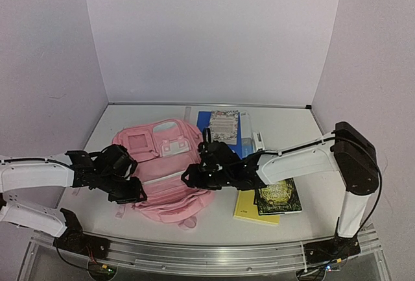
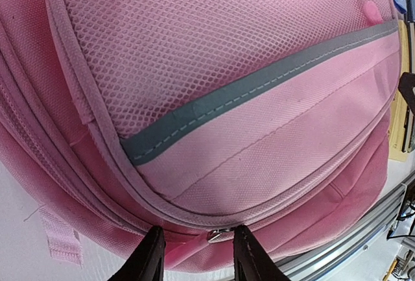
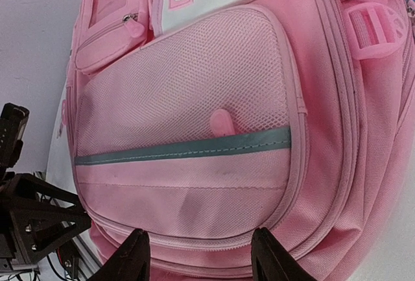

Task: Pack the student bag
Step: Unzip the student bag at the center of the board.

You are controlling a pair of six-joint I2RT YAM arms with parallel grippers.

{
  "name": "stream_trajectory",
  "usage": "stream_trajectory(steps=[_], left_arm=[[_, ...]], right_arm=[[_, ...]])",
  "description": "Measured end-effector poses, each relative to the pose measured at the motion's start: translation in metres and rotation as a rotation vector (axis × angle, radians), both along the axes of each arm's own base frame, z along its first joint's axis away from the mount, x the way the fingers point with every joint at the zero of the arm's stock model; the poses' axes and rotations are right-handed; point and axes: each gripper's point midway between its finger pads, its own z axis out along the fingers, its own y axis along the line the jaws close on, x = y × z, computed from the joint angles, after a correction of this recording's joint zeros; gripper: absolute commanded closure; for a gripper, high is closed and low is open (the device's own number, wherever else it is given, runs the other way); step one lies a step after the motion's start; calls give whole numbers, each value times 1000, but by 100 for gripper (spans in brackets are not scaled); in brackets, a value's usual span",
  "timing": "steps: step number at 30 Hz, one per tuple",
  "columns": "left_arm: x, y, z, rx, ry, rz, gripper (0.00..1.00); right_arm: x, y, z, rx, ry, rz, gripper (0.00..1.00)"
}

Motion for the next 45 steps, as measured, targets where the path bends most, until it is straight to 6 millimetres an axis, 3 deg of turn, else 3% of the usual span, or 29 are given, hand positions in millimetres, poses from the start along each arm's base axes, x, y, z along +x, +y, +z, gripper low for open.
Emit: stream_trajectory(steps=[6,17,20,25,32,37,39,45], left_arm=[[0,-2,0,-3,-2,-10,69],[-3,-4,1,-14,2,-43,58],[-6,-2,1,-10,11,-42,58],[-9,0,-1,-6,25,-36,68],[-13,4,-8,18,46,-37,77],[-14,6,-14,38,61,-42,98],[-14,6,-14,42,59,-42,100],[-10,12,-9,53,33,7,100]], right_arm=[[5,-5,-3,18,25,-76,46],[10,-9,-24,-3,51,-138,47],[11,-7,-29,1,52,-141,53],[13,-6,-35,4,56,-153,73],[15,-5,-39,-1,59,-164,81],[16,-5,-41,2,61,-173,95],[16,-5,-40,8,62,-179,100],[20,-6,-39,12,56,-188,100]])
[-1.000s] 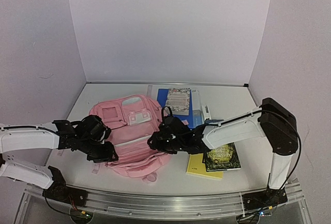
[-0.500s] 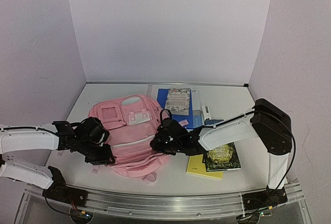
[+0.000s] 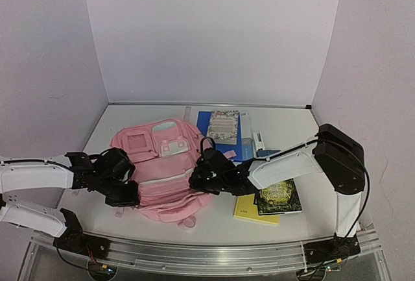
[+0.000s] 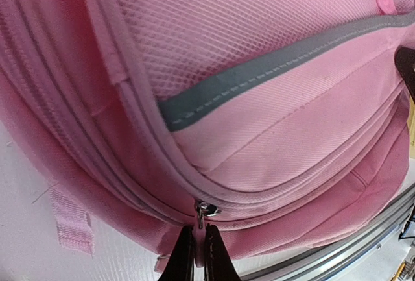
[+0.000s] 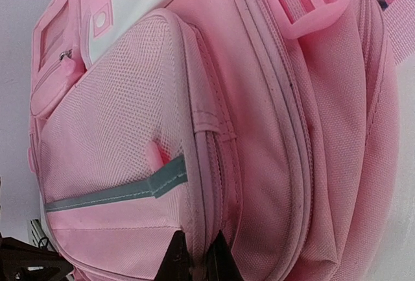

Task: Pack the student bag
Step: Unzip the student bag at the center of the board.

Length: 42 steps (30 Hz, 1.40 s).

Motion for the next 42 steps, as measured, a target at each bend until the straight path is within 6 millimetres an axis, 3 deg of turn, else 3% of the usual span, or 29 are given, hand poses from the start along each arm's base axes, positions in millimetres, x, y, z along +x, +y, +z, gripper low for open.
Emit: stream_trajectory(steps=[8,17,33,36,40,42], left_arm=[[11,15,13,35,-57,117,100],[28,32,13,65,-52,217,100],[54,44,16,66,-42,239,97],[59,44,16,74,-41,237,84],[67,54,19,125,-55,246,48],[72,61,24,156,-73,248,38]], right_arm=[[2,-1,4,16,-2,5,100],[1,3,13,27,-23,46,100],[0,9,31,29,-94,149,100],[0,10,32,29,-100,159,98],[1,6,28,10,-91,170,69],[0,3,24,-10,-82,184,60]])
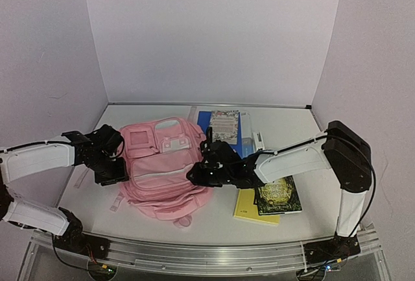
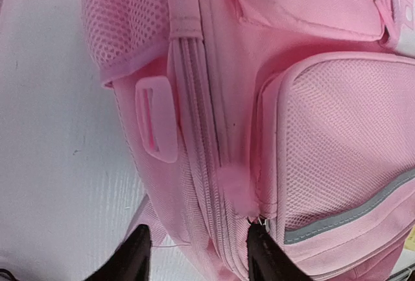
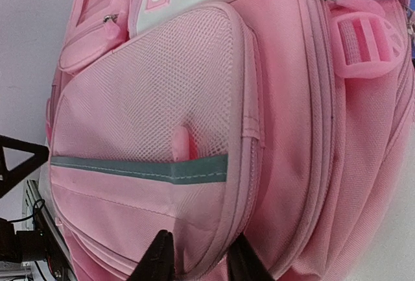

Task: Pack the student bag
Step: Unzip the student bag at the center of the board.

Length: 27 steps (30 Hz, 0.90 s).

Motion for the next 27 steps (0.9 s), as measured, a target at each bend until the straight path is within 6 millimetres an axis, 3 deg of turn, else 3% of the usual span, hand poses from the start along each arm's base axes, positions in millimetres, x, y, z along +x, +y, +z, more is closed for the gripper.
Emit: stream_trajectory(steps=[3,6,10,14,17,22,27], left_arm=[[11,0,20,21,-42,-31,32],[27,-12,49,12,-118,-112,29],[29,-50,71,12,-205,-330,27],[1,-101,58,29,-196,-620,25],[-17,-126,43,47,-171,-778,24],[-30,-146,24,102,-142,-928,20],[-25,-149,6,167,-117,-973,18]], right_arm=[[-2,-5,-3,-35,3,19,50],[0,-11,4,-51,-4,25,40],[6,-23,35,-34,-38,4,37],[20,-49,75,14,-94,-58,36],[28,-78,84,13,-109,-113,36],[40,-123,76,-25,-101,-198,34],[39,-140,74,-42,-93,-224,34]])
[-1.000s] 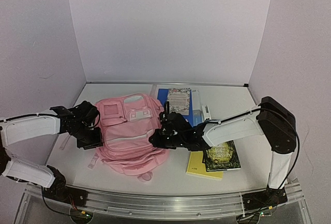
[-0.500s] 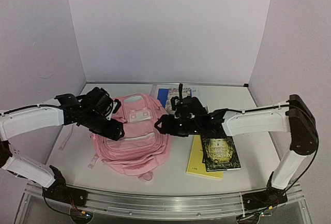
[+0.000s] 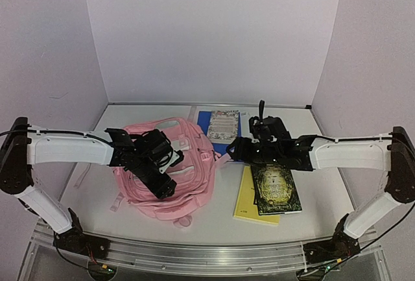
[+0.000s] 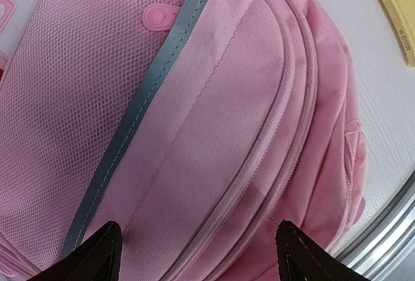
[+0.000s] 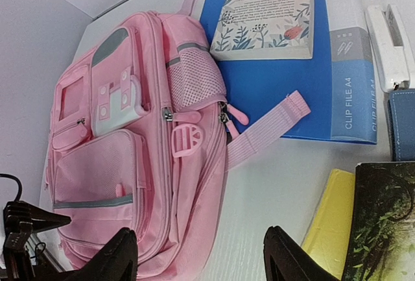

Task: Pack the student bag
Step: Unzip the student bag at the center of the board, then pick up the stationery from the center of the board.

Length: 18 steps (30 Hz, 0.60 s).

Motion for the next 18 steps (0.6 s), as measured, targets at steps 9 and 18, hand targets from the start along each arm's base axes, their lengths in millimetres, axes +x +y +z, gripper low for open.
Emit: stream_trajectory(steps=[9,18], left_arm=[[22,10,-9,128,-108,32,27],[34,18,2,171,-190,91,37]], right_arm=[[-1,-3,6,12,-9,-2,34],[-3,-6,0,4,4,-7,34]])
